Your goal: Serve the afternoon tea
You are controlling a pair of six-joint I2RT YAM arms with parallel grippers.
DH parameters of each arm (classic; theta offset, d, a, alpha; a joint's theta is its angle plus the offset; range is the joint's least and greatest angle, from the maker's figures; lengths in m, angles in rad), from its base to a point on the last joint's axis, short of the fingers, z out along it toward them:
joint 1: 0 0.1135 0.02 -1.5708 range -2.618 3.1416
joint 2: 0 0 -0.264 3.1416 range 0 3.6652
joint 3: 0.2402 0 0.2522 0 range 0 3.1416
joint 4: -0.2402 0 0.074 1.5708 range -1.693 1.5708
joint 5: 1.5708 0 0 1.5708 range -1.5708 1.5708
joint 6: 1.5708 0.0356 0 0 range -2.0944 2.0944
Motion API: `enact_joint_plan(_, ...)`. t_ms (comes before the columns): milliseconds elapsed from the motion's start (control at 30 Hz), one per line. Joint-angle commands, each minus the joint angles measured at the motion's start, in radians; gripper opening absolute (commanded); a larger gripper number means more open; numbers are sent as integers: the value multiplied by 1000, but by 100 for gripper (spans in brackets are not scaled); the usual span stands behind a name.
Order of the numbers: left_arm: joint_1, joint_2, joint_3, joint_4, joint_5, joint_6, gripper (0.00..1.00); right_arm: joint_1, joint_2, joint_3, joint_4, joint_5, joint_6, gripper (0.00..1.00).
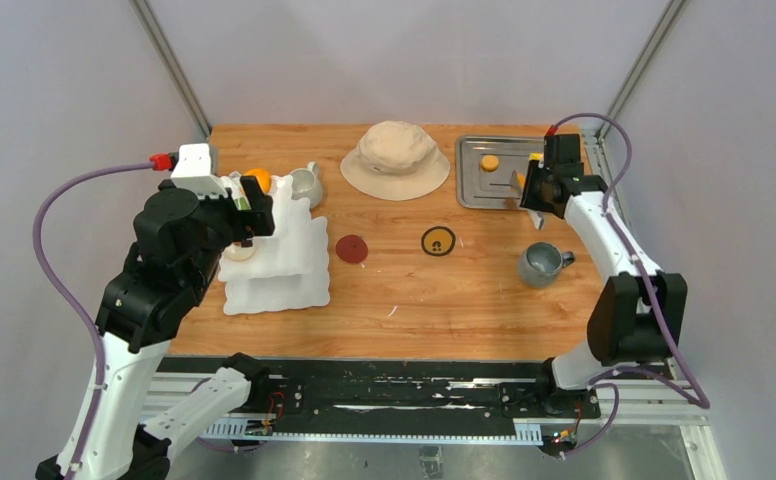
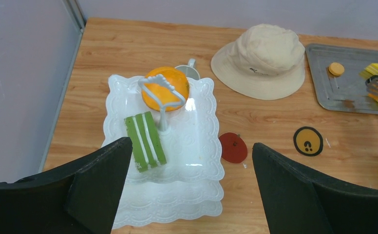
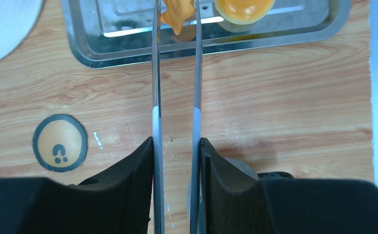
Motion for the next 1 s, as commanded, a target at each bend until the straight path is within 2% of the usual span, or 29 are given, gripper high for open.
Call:
enact_joint_plan(0,-7,-18,9,-1,-51,24,98,11,-124,-26,45,0,6,1)
enact_joint_plan(167,-7,-18,12,1,-37,5,98,11,-189,-18,46,-95,13,1)
enact_joint_plan(333,-7,-15,12,-4,-39,-6,98,30,-292,-33,106,-373,16,1)
enact_joint_plan(500,-7,17,64,-53,-119,29,98,177,-374,-19,137,-530,-36,1)
enact_joint_plan(700,-7,25,132,-84,-214,40,98,403,-417,9,220,-574,-35,1)
enact_joint_plan(833,-7,-14,108,-48,-255,-9,98,534,-370,73,253,-588,-20,1)
enact_joint_plan(967,-7,-68,69,-14,-292,-47,98,637,-302,140,255,-535,52,1)
